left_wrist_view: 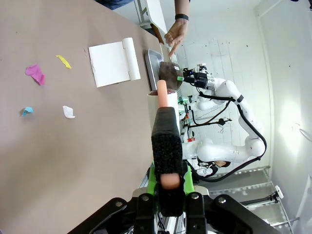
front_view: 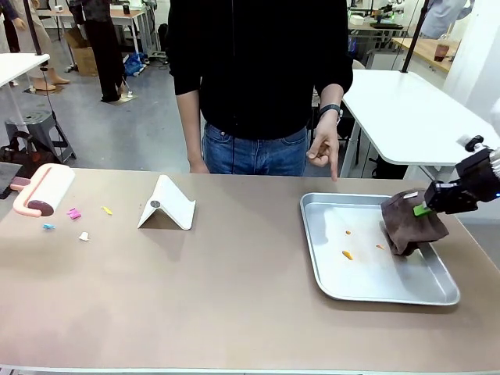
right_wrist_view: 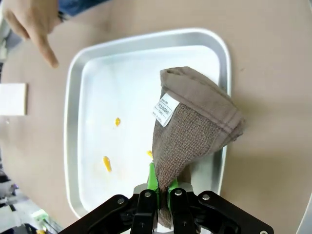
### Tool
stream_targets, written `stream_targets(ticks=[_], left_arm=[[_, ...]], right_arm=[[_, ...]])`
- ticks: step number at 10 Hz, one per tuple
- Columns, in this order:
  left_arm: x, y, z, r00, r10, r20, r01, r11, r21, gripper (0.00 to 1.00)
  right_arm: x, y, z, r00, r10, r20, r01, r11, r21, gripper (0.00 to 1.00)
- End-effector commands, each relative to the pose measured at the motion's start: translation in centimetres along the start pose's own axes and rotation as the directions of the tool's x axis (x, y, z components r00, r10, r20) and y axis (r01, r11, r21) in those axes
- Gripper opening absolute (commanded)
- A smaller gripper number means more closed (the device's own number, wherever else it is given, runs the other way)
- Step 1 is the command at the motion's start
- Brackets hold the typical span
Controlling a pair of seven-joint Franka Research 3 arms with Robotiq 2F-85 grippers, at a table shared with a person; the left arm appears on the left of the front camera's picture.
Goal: Clean the surface of the table.
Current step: If a person points to the right, clean the right side of the table with your right hand, and if they point to the left, clean the left side with your left hand.
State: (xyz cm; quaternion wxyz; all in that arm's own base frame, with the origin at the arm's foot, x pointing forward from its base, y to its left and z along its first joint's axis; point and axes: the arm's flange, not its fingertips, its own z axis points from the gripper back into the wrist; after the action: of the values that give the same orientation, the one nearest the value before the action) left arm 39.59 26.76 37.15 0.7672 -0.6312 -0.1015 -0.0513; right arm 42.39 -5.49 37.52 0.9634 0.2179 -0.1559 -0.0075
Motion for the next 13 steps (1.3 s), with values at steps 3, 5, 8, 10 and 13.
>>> stream_targets(ticks=[3,5,8,10,13], left_arm=[[0.0,-0.6,0.0,1.0,0.012,-0.002,-0.012,1.0,0.0,0.0],[0.0,-0.6,0.0,1.0,0.012,-0.002,-0.012,1.0,0.0,0.0],[0.0,-0.6,0.0,1.0,0.012,-0.002,-0.012,1.0,0.0,0.0],[0.0,-0.6,0.0,1.0,0.012,-0.002,-0.012,1.0,0.0,0.0],[0.0,-0.6,0.0,1.0,0.012,-0.002,-0.012,1.0,0.0,0.0]], right_arm=[[1.5,2.2,-4.3,0.997,0.011,-0.074,-0.009,1.0,0.021,0.07],[1.3,2.9,-6.9,0.993,-0.005,-0.114,0.008,1.0,0.027,0.07],[0.6,4.3,-10.0,0.987,0.025,-0.158,-0.012,0.997,0.08,0.07],[0.1,6.0,-11.4,0.978,0.072,-0.195,-0.048,0.991,0.126,0.07],[-0.7,8.8,-12.9,0.954,0.16,-0.255,-0.113,0.975,0.189,0.07]])
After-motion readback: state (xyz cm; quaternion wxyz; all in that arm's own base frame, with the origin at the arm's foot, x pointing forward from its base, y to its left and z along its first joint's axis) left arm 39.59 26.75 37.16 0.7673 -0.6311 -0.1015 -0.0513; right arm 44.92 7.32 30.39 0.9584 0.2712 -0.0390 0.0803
